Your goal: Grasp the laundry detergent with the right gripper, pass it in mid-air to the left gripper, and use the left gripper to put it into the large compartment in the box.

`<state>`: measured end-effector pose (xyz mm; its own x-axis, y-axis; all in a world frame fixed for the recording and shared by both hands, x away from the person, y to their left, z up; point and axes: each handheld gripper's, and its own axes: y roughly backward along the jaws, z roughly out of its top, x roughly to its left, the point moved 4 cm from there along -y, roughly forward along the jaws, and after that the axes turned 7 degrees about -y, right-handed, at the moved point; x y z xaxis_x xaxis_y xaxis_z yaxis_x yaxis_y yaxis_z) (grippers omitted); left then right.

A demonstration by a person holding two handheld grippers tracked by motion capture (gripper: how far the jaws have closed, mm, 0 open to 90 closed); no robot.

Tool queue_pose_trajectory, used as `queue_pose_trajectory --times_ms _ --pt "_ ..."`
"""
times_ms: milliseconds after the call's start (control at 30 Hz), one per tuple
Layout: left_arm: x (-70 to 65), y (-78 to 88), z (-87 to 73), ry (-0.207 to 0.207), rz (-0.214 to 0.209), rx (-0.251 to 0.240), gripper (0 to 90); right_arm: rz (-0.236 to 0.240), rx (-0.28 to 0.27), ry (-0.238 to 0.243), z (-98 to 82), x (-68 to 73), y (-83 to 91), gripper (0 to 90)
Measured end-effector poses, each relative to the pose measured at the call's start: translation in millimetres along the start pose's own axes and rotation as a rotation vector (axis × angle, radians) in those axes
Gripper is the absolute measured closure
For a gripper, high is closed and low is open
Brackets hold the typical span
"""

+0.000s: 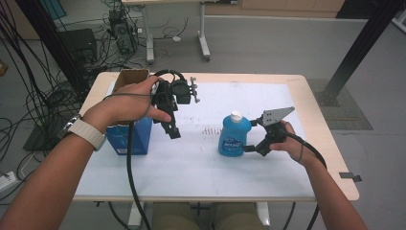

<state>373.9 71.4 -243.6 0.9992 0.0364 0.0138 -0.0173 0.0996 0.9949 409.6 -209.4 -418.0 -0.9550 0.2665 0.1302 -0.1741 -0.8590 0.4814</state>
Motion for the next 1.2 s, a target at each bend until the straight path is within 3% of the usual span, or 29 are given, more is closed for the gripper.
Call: queue_pose_trajectory --times_ms 1200 --pt "0.8 0.1 -1.3 0.005 0.002 0.000 8.2 0.016 0.005 0.006 -2.0 2.0 -1.0 2.9"
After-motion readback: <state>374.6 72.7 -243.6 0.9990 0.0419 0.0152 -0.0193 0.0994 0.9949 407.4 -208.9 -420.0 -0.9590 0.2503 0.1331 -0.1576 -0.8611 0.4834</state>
